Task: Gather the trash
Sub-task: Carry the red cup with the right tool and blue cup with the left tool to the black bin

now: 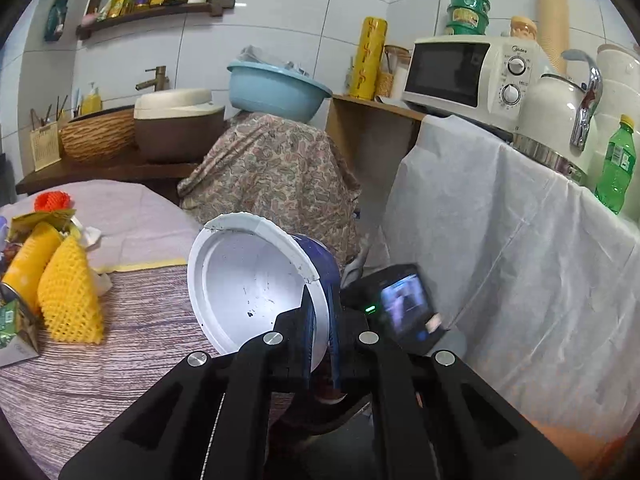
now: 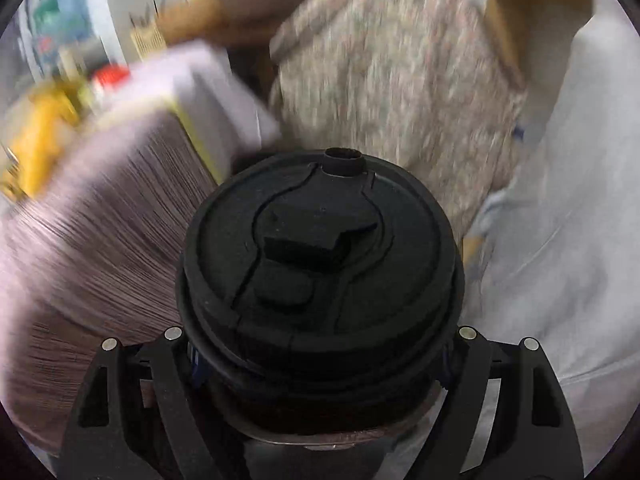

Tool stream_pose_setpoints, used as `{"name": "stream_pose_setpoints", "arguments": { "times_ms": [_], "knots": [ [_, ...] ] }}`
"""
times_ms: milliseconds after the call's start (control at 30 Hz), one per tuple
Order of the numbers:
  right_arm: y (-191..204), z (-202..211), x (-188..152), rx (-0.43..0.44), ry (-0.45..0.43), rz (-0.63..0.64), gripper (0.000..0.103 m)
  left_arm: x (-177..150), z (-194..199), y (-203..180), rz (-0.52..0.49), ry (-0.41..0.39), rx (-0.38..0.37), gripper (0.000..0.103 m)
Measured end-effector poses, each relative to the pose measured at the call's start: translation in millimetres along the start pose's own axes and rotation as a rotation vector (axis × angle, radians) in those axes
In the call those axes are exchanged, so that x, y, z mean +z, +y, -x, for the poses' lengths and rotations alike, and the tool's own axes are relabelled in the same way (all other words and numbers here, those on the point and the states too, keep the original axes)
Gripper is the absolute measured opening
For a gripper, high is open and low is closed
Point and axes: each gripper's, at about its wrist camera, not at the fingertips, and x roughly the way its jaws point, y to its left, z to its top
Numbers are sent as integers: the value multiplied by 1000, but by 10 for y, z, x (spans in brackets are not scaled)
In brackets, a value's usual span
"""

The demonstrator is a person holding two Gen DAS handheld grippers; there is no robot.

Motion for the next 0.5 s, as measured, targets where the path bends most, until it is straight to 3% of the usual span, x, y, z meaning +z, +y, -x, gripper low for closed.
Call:
{"name": "stream_pose_setpoints", "arguments": {
  "times_ms": [133,300,500],
  "knots": [
    [55,-453,-104,-21,119,33,79,-9,-97,-16,3,18,-7,8],
    [129,-743,-140,-28,200,75,80,2,-122,-11,2,25,-10,8],
    [134,-777,-242,-73,210,101,86,28,-181,-43,-5,32,-17,8]
  ]
}}
